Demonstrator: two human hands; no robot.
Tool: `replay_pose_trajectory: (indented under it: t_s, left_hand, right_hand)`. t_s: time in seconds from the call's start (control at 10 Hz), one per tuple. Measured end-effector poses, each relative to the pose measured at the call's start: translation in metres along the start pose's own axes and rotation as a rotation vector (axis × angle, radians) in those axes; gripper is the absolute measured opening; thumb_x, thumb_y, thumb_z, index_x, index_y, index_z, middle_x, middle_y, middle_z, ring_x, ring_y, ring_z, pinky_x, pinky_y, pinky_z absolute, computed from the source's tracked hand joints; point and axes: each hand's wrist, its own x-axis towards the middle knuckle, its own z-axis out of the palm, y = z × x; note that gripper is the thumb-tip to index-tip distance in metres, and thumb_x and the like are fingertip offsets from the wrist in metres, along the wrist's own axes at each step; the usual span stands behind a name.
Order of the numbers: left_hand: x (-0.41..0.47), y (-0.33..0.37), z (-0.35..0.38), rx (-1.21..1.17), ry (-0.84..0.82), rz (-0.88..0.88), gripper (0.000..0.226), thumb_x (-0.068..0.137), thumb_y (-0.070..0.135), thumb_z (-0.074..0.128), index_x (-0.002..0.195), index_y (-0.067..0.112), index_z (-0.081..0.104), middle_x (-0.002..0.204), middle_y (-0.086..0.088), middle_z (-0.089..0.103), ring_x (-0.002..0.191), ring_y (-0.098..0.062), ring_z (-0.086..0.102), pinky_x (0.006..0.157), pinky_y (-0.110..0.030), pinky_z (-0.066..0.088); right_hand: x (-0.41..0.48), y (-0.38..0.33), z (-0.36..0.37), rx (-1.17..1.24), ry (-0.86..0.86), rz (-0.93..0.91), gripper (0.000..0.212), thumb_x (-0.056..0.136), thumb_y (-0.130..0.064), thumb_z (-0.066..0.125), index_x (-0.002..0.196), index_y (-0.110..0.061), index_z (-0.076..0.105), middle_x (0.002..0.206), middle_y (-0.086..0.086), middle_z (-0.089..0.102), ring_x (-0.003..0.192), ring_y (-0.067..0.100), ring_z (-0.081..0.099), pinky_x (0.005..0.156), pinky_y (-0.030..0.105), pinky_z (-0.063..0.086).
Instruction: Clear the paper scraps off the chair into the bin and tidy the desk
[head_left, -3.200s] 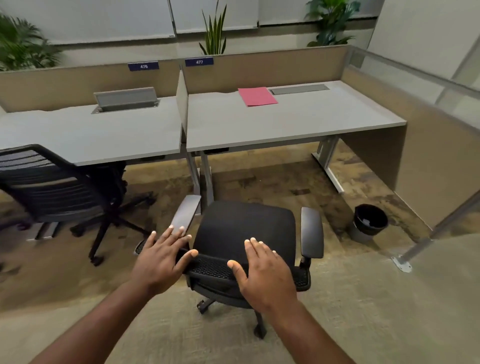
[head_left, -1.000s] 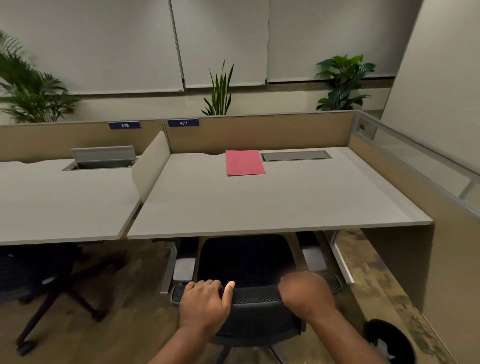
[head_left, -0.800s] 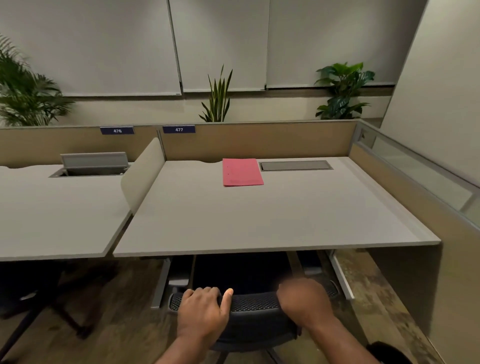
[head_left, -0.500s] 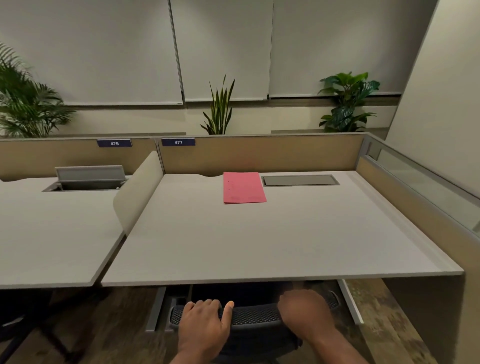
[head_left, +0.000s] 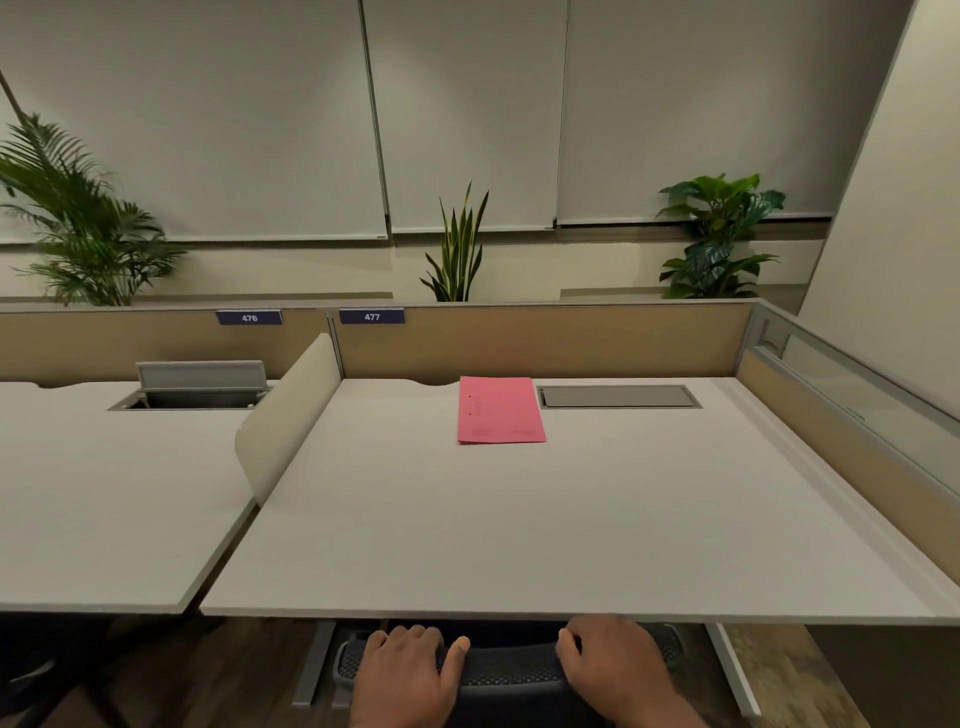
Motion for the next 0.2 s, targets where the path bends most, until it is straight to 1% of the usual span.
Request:
replay_pose_trajectory:
  t_s: [0.1,0.2]
  left_hand:
    - [0.0070,0.0002,-0.0051,-0.025,-0.028,-0.030,0.058,0.091,0.075,0.020,0.103,0.036,0.061,0.111,0.011,0.065,0.112,-0.009,0.056,0.099,-0.031,0.033]
    - [0.0113,-0.0010,-0.0013,-0.040,0.087,-0.025,0.058,0.089,0.077,0.024,0.109,0.037,0.062,0.116,0.013,0.066,0.115,-0.008,0.057,0.100,-0.031,0.037]
  right_hand:
    - [0.0079,-0.0005,-0.0081,0.069,-0.109,0.024,0.045,0.086,-0.062,0.035,0.092,-0.033,0.069,0.092,-0.008,0.069,0.082,0.009,0.060,0.073,0.029,0.045]
    - [0.0134,0.0030,-0.0060,0.079,-0.087,0.019,0.044,0.088,-0.064,0.037,0.109,-0.039,0.066,0.110,-0.017,0.066,0.101,0.006,0.058,0.089,0.028,0.045]
